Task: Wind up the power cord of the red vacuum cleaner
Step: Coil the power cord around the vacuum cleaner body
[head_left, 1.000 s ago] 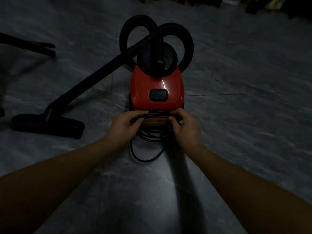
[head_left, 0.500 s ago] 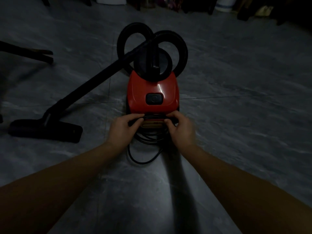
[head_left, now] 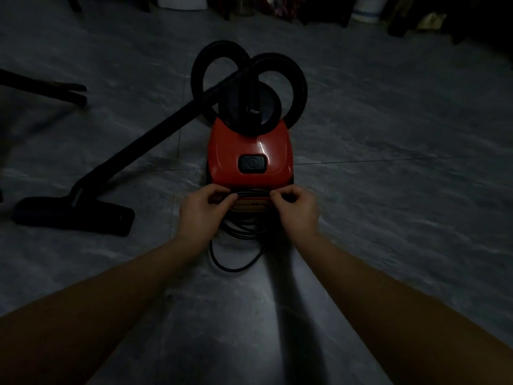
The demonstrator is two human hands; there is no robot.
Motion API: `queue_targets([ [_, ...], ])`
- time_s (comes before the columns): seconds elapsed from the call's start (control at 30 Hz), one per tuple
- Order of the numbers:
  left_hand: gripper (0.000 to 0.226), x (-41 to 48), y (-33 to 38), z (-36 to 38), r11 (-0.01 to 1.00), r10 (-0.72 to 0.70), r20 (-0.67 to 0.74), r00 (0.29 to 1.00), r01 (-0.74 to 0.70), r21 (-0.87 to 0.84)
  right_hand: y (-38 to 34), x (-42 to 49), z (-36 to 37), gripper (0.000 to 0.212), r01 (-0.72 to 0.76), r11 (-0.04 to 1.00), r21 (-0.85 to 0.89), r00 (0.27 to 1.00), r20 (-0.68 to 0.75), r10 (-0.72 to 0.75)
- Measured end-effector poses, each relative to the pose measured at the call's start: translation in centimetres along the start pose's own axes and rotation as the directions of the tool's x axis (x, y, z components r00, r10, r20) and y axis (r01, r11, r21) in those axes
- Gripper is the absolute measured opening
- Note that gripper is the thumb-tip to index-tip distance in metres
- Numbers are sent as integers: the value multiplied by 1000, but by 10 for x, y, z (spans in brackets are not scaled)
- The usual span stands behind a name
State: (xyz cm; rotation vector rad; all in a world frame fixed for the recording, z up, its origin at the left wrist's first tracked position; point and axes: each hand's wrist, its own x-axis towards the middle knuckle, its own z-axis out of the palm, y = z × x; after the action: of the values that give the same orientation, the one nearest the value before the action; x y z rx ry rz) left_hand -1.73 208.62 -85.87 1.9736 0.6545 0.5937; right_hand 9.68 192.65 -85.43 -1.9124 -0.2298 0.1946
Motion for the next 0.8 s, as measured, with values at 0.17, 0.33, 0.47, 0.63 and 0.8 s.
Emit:
queue_targets([
  [0.17,19,2,-3,4,995,-94,-31,995,93,-28,1,4,1,9,-11,1000,29,1000,4,11],
  [0.33,16,4,-1,5,991,-131,-16,991,130,-45,4,6,1,11,3,1000,22,1000,17,-4],
  [0.47,17,8,-3,7,979,-177,7,984,177,-101,3,6,2,10,9,1000,24,1000,4,-9],
  [0.63,18,10,3,8,953,-254,21,967,254,-167,2,6,1,11,4,1000,19,1000,13,-4],
  [0.8,16,0,1,2,998,-59,-11,998,59,-5,0,2,0,10,15,1000,-15,1000,5,-15],
])
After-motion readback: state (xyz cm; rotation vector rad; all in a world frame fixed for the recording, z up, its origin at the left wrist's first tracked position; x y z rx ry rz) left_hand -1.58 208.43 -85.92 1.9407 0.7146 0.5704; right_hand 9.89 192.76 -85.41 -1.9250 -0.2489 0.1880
